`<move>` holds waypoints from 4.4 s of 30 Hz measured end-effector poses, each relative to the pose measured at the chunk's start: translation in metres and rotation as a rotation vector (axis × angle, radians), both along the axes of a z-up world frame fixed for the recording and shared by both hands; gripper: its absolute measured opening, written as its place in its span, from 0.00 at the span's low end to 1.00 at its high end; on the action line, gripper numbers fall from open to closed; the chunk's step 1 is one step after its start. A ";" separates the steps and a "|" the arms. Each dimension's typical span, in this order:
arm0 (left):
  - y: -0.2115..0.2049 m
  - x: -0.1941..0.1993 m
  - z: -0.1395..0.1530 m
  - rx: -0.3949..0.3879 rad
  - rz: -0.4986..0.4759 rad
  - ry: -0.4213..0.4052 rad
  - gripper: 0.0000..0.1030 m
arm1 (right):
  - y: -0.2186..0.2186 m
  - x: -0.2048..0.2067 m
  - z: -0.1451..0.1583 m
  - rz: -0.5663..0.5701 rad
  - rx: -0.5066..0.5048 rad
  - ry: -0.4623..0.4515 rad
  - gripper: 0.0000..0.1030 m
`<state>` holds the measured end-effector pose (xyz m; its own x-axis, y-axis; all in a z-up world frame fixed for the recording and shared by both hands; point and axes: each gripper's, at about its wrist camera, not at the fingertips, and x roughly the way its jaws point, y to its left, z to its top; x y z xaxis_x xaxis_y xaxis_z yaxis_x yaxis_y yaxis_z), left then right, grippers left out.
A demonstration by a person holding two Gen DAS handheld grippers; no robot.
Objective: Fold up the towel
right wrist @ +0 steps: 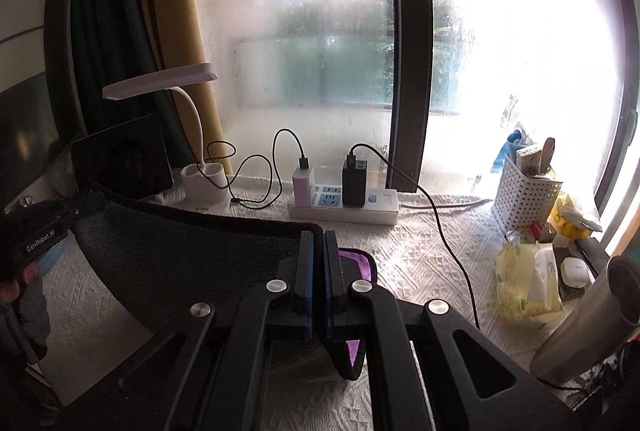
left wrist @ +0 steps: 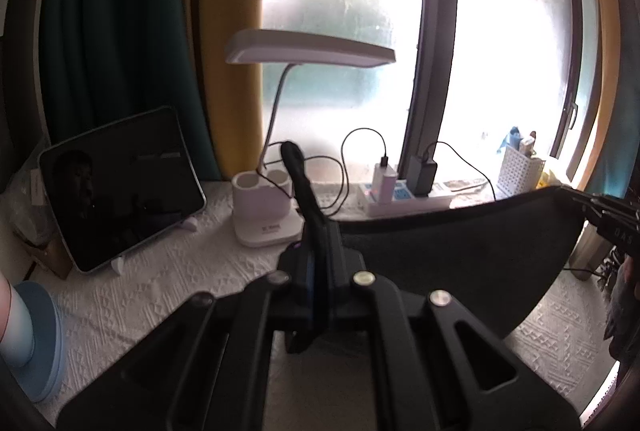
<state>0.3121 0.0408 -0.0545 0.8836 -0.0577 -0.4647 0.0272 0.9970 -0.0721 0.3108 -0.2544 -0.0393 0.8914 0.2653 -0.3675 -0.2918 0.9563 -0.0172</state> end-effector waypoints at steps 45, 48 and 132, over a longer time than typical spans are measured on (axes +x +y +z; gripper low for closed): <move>0.001 0.173 -0.128 0.027 0.000 0.296 0.04 | 0.014 0.185 -0.087 -0.059 -0.095 0.268 0.04; 0.000 0.177 -0.132 0.029 0.002 0.324 0.04 | 0.014 0.191 -0.095 -0.065 -0.101 0.302 0.04; -0.031 -0.073 -0.021 -0.023 0.017 0.186 0.18 | 0.008 -0.062 -0.017 -0.111 -0.058 0.118 0.71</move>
<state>0.2388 0.0101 -0.0759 0.7837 -0.0556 -0.6186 -0.0057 0.9953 -0.0966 0.2483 -0.2466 -0.0563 0.8639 0.1424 -0.4832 -0.1872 0.9813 -0.0454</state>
